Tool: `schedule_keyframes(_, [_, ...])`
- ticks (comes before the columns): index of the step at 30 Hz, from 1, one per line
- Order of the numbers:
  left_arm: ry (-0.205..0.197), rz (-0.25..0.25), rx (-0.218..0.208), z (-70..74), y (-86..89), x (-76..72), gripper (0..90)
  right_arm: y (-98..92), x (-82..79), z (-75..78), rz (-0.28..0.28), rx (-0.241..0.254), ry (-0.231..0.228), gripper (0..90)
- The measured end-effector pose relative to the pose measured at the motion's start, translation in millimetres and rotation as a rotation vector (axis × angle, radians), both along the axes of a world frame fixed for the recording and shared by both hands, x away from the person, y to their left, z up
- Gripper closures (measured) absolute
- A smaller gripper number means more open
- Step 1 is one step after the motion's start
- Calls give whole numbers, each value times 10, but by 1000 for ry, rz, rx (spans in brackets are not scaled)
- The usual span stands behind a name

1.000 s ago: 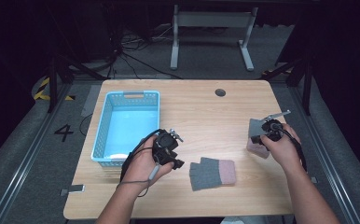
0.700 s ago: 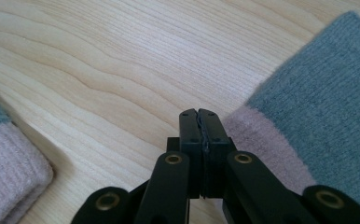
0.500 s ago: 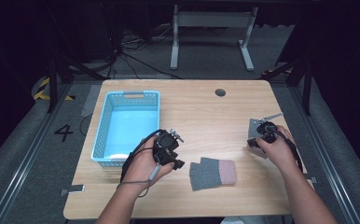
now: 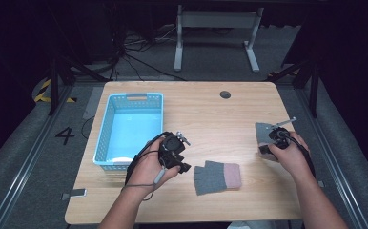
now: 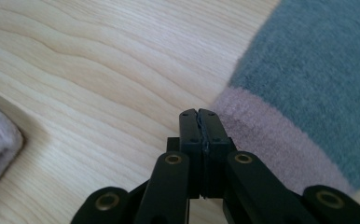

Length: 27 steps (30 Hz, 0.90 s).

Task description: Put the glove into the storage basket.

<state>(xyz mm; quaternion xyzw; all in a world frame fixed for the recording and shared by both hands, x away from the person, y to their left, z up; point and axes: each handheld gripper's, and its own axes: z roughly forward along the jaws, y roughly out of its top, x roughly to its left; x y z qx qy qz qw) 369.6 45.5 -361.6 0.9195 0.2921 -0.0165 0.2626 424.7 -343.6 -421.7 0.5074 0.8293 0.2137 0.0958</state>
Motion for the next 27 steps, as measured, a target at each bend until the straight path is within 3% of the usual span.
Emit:
schedule_keyframes(10, [-10,-35,-1,20,-97,37,573,-403,-154,20,-106,3,27,898])
schedule_keyframes(15, [-10,-41,-1,23,-118,44,572,-484,-171,29,-138,-7,25,898])
schedule_keyframes(20, [-8,-37,0,14,-108,48,573,-419,-134,116,-126,18,-42,899])
schedule_keyframes(24, [-6,-28,1,8,-81,35,573,-305,10,186,-111,16,-104,900])
schedule_keyframes(27, [-9,-14,-4,8,-48,31,573,-235,145,208,-101,2,-114,898])
